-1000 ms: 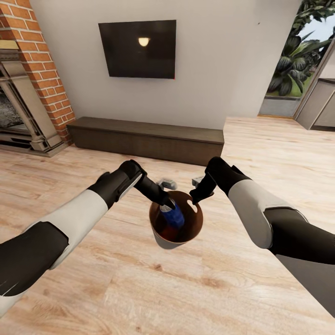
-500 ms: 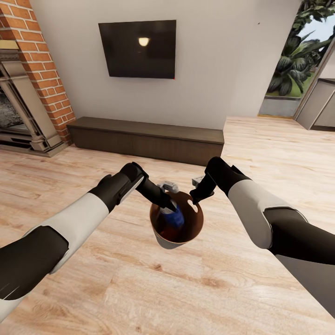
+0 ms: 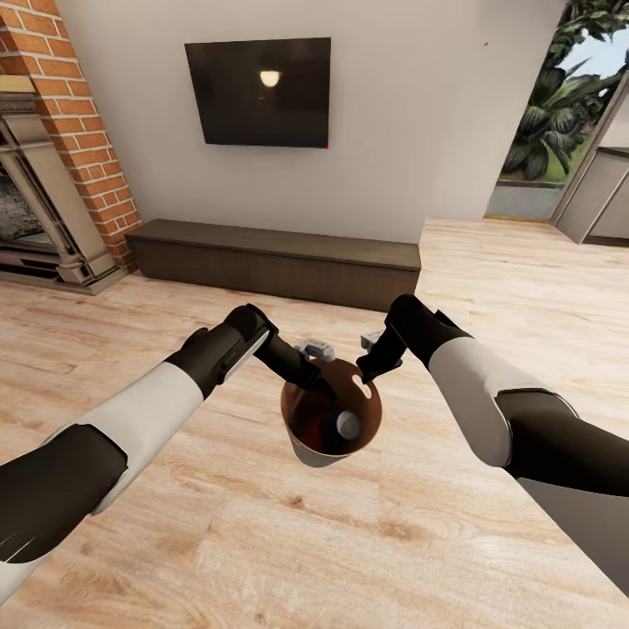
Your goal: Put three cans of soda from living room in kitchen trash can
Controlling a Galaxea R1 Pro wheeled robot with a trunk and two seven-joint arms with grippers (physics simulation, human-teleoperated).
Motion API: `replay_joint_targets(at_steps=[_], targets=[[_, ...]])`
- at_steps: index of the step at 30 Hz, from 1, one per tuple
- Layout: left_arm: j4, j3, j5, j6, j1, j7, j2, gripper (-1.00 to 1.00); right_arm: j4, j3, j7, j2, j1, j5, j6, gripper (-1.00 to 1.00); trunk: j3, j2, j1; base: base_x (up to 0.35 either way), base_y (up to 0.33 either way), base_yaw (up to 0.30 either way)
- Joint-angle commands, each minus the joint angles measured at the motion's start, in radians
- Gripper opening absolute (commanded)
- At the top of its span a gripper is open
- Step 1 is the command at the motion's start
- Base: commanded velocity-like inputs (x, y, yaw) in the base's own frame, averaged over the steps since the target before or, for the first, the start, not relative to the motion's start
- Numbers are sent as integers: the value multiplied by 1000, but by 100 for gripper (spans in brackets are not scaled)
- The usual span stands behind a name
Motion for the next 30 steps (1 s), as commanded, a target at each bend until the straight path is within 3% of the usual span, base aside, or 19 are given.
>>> replay_joint_targets(at_steps=[1,6,9,11,13,15,17,19,22,23,24,25,26,27,28,29,30], targets=[[74,-3,-43,0,0,7,1,100,0,-18,52,0,-1,-60,27,-100,0,0,0,0,0,0],[62,-2,-43,-39,0,5,4,100,0,-18,52,0,-1,-60,27,-100,0,0,0,0,0,0],[15,1,-42,-46,0,2,6,100,0,-18,52,0,-1,-60,27,-100,0,0,0,0,0,0],[-26,5,-41,-47,0,1,20,100,0,-19,52,-1,-1,-60,27,-100,0,0,0,0,0,0],[-69,9,-36,-48,0,-1,51,100,0,-20,52,-3,-1,-60,27,-100,0,0,0,0,0,0],[-151,18,-31,-47,0,-14,119,100,0,-20,52,-5,-1,-60,27,-100,0,0,0,0,0,0],[-182,41,-28,-47,0,-26,148,100,0,-20,52,-6,-1,-60,27,-100,0,0,0,0,0,0],[-238,137,-25,-46,0,-50,204,100,0,-20,52,-7,-1,-60,27,-100,0,0,0,0,0,0],[-283,218,-23,-45,0,-92,262,100,0,-19,52,-8,-1,-60,27,-100,0,0,0,0,0,0],[-312,260,-22,-46,0,-147,312,100,0,-19,52,-8,-1,-60,27,-100,0,0,0,0,0,0],[-321,275,-21,-47,1,-169,329,100,0,-20,52,-9,-1,-60,27,-100,0,0,0,0,0,0],[-334,314,-21,-47,1,-214,362,100,0,-20,52,-10,-1,-60,27,-100,0,0,0,0,0,0],[-339,337,-21,-48,3,-236,375,100,0,-19,52,-10,-1,-60,27,-100,0,0,0,0,0,0],[-347,392,-20,-49,14,-274,395,100,0,-19,52,-11,0,-60,27,-100,0,0,0,0,0,0],[-351,423,-20,-50,22,-289,403,100,0,-19,52,-11,0,-60,27,-100,0,0,0,0,0,0],[-356,493,-20,-54,41,-311,413,100,0,-19,52,-12,0,-60,27,-100,0,0,0,0,0,0],[-358,528,-20,-57,50,-318,416,100,0,-19,52,-12,0,-60,27,-100,0,0,0,0,0,0]])
